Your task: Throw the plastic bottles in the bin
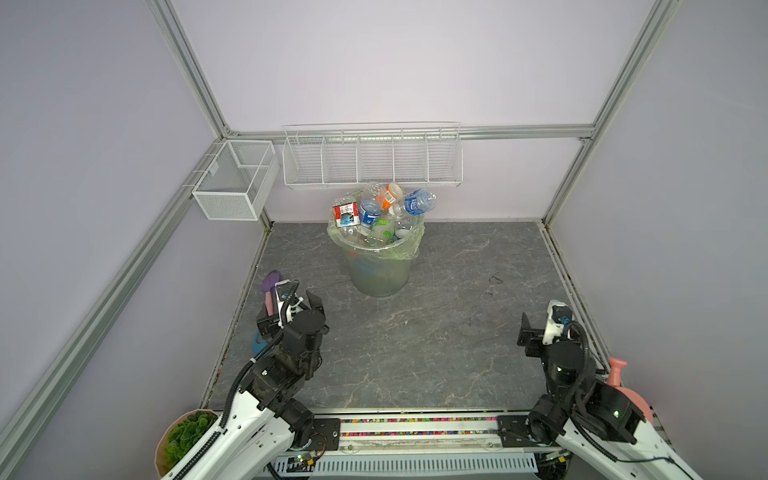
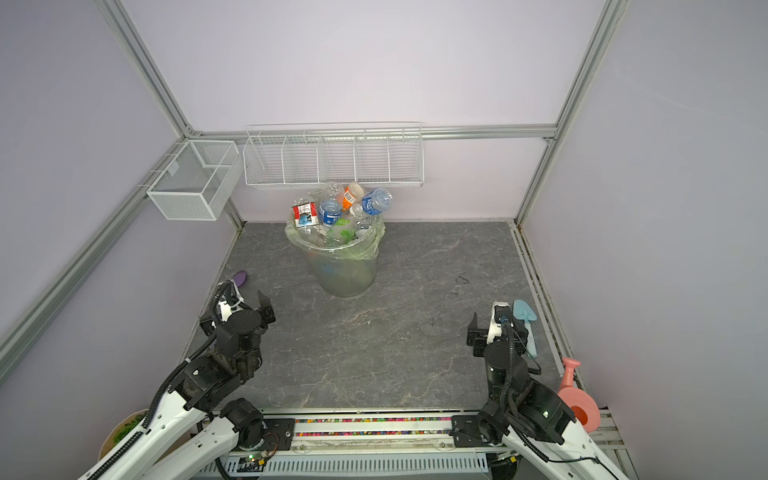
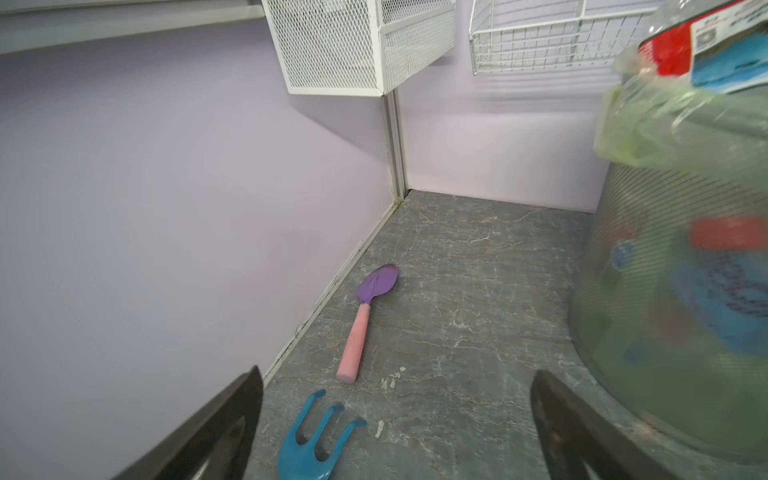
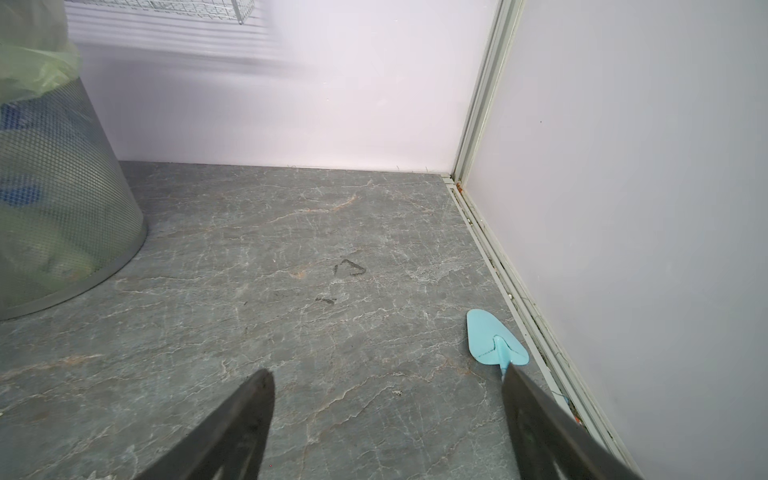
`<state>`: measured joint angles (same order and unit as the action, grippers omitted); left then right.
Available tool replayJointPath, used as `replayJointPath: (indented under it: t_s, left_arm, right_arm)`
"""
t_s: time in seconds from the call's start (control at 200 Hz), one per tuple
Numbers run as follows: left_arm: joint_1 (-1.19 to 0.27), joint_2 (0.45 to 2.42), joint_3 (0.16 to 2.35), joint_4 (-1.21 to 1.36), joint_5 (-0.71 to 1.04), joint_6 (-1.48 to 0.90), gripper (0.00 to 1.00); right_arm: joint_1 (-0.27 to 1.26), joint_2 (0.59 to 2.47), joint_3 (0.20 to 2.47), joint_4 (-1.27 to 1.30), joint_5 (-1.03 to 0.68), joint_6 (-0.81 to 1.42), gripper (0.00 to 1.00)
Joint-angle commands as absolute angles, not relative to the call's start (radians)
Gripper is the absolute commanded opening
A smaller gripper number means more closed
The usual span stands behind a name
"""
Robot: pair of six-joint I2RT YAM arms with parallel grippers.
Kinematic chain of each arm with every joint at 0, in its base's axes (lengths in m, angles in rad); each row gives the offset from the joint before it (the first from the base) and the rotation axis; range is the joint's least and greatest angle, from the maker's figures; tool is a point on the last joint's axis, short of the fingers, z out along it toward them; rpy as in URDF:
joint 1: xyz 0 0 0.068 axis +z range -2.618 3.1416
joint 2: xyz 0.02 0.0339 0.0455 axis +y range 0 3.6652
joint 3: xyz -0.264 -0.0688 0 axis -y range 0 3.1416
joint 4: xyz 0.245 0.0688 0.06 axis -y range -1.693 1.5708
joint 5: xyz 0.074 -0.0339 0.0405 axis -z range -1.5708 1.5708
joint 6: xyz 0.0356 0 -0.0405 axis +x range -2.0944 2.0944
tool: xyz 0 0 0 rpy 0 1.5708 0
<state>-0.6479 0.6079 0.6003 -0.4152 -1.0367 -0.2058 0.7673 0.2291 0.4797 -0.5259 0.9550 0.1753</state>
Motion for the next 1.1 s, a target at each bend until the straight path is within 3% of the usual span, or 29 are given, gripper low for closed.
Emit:
replayJointPath:
  t_s: [0.0,0.69,1.095]
  left_arm:
    - [-0.641,0.608,0.559,-0.357,-1.11,-0.236,1.0]
    - [-0.635,0.613,0.353,-0.229,-1.202,-0.304,0.99]
    - [-0.627,0.606,0.244,-0.109,-1.211,-0.309,0.99]
  right_arm:
    - [0.765,0.239,0.446,-0.488,1.008,0.17,0.88]
    - [0.724,0.415,0.326,-0.31,1.098,0.181,0.89]
    - [0.58,0.519,0.214,-0.148,0.998,0.191,0.88]
